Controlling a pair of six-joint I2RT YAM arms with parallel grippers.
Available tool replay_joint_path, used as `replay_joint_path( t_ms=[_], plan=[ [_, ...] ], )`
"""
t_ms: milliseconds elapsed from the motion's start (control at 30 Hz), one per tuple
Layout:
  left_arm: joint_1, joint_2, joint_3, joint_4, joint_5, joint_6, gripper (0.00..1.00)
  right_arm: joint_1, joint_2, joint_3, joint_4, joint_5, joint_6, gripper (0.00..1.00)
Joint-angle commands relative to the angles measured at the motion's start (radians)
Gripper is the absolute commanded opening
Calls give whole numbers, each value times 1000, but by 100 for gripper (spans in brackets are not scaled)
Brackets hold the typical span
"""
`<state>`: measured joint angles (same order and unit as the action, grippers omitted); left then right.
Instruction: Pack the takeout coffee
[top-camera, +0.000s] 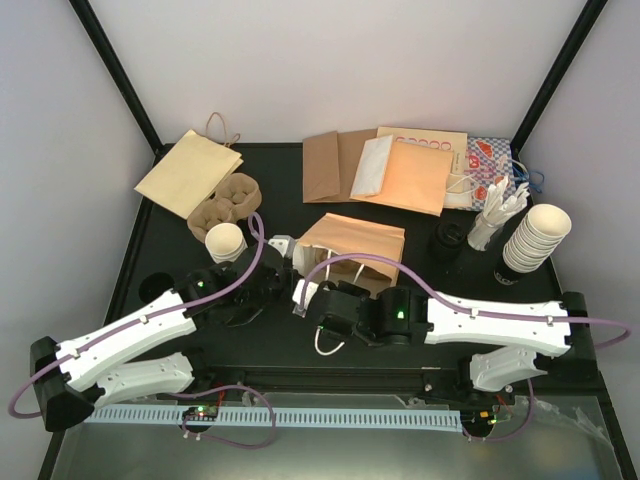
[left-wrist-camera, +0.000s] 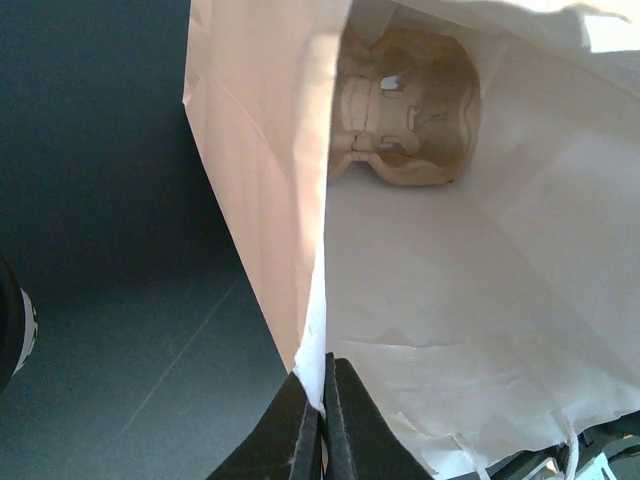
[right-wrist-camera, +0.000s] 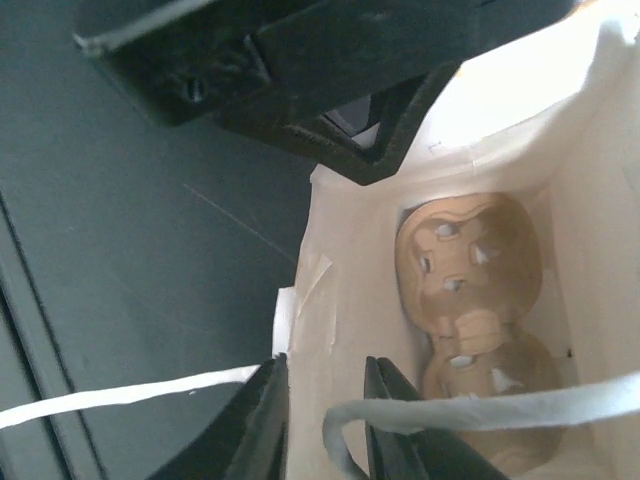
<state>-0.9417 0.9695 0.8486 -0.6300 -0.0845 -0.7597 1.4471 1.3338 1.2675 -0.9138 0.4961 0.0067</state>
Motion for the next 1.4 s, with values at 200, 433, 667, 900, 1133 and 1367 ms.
replay_joint_path(
  t_ms=[200, 433, 667, 900, 1133, 1367],
  plan=[
    [7, -18, 38, -25, 17, 14, 2, -33, 83, -96, 119, 131, 2, 1],
    [10, -44, 25, -45, 0, 11, 2, -82, 88, -178, 178, 134, 3, 1],
    [13, -80, -2, -35, -18, 7, 2, -109, 95, -239, 206, 140, 38, 1],
    [14, -89, -6, -43, -19, 13, 1, -152, 127, -261, 212, 135, 54, 1],
    [14, -87, -7, -43, -11, 14, 2, -184, 181, -260, 213, 128, 67, 1],
    [14, -81, -10, -57, 12, 13, 1, -226, 206, -262, 202, 127, 90, 1]
  ],
)
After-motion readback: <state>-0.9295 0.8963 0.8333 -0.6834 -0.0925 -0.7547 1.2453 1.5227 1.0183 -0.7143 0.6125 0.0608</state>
